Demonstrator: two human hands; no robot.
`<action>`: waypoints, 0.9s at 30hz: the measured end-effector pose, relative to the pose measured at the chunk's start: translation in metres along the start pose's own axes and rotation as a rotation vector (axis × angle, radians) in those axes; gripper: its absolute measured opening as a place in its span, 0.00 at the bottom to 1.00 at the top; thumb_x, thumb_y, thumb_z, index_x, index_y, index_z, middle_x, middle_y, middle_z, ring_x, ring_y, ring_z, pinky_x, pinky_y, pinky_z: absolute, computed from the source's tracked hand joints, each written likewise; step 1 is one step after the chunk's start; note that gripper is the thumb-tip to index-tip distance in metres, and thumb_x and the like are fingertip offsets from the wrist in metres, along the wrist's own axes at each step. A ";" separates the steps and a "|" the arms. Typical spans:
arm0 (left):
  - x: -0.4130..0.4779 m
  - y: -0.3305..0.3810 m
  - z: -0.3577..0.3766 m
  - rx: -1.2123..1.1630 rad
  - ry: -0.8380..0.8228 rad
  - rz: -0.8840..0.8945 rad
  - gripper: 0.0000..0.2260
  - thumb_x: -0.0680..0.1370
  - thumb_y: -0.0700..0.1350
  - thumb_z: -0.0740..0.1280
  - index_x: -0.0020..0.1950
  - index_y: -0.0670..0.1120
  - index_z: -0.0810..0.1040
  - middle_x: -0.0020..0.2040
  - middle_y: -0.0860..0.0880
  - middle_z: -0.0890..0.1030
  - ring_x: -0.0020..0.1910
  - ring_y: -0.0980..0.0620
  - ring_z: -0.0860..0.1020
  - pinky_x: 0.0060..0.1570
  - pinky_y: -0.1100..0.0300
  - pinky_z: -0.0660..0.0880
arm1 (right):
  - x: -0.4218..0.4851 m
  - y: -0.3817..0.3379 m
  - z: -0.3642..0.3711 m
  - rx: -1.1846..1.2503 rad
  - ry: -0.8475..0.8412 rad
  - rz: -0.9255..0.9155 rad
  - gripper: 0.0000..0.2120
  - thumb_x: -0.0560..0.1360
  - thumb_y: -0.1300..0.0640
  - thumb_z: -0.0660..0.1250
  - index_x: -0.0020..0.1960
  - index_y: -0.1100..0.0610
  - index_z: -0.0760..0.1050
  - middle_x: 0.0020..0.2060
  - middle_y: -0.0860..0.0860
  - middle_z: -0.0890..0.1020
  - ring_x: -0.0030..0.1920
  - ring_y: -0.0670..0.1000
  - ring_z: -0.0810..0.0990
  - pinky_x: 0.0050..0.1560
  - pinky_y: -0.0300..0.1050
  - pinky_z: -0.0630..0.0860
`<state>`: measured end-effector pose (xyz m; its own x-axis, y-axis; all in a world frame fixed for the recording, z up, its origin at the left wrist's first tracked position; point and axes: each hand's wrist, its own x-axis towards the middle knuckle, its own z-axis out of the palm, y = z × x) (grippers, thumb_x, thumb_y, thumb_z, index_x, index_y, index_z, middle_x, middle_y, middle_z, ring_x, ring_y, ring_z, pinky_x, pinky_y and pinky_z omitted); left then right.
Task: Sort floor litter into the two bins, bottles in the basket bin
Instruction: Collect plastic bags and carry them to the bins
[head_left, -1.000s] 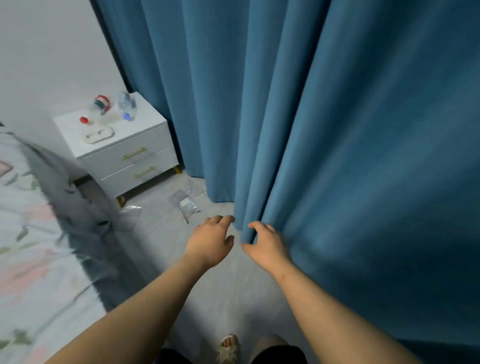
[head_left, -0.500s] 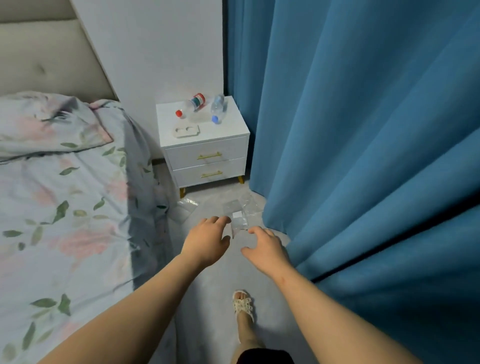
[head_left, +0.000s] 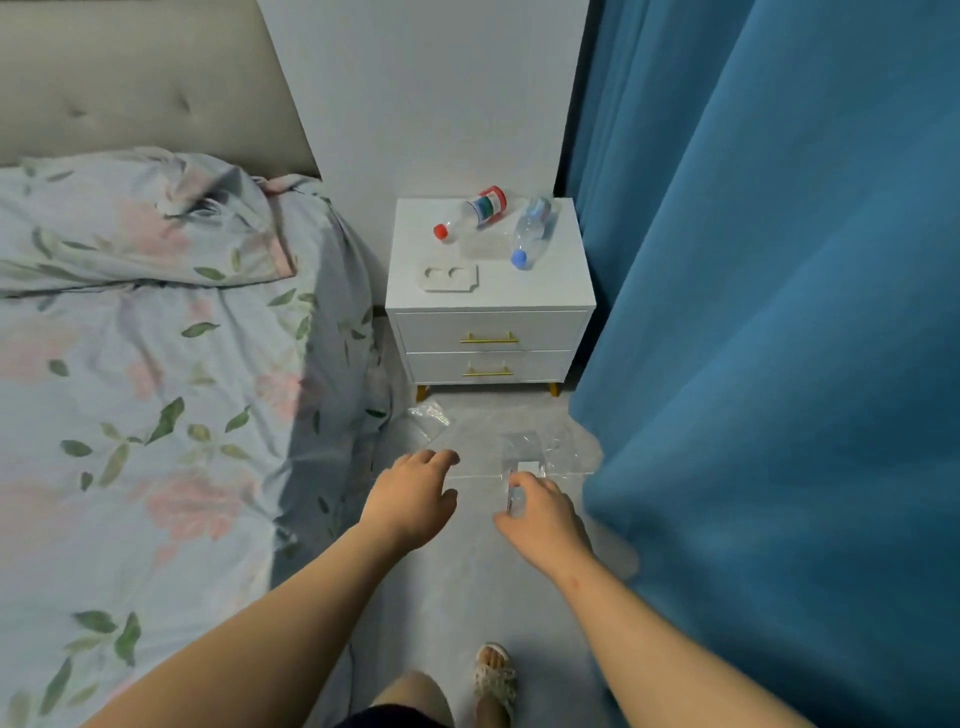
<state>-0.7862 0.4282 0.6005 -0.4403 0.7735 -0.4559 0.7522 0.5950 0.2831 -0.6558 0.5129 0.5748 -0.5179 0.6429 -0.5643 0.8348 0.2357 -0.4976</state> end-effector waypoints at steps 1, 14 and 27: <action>0.008 -0.005 -0.001 -0.002 -0.014 -0.013 0.20 0.79 0.47 0.58 0.72 0.50 0.63 0.71 0.48 0.68 0.68 0.46 0.68 0.65 0.52 0.68 | 0.009 -0.002 0.000 -0.004 -0.014 0.001 0.22 0.74 0.52 0.63 0.67 0.50 0.66 0.66 0.51 0.70 0.62 0.55 0.71 0.60 0.49 0.72; 0.152 -0.081 -0.013 -0.001 -0.168 0.007 0.21 0.79 0.46 0.57 0.72 0.50 0.63 0.71 0.48 0.67 0.68 0.46 0.67 0.66 0.52 0.67 | 0.148 -0.059 0.025 0.023 -0.094 0.145 0.22 0.74 0.51 0.63 0.68 0.50 0.66 0.66 0.50 0.70 0.63 0.55 0.72 0.61 0.50 0.71; 0.344 -0.175 0.140 0.043 -0.287 -0.010 0.20 0.79 0.45 0.56 0.72 0.49 0.62 0.70 0.47 0.68 0.66 0.44 0.69 0.63 0.52 0.68 | 0.347 -0.012 0.150 -0.108 -0.130 0.064 0.22 0.77 0.52 0.61 0.70 0.51 0.63 0.68 0.50 0.68 0.66 0.52 0.68 0.62 0.46 0.70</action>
<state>-1.0013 0.5596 0.2761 -0.2960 0.6706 -0.6802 0.7714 0.5878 0.2438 -0.8731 0.6236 0.2862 -0.4774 0.5608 -0.6764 0.8782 0.2789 -0.3886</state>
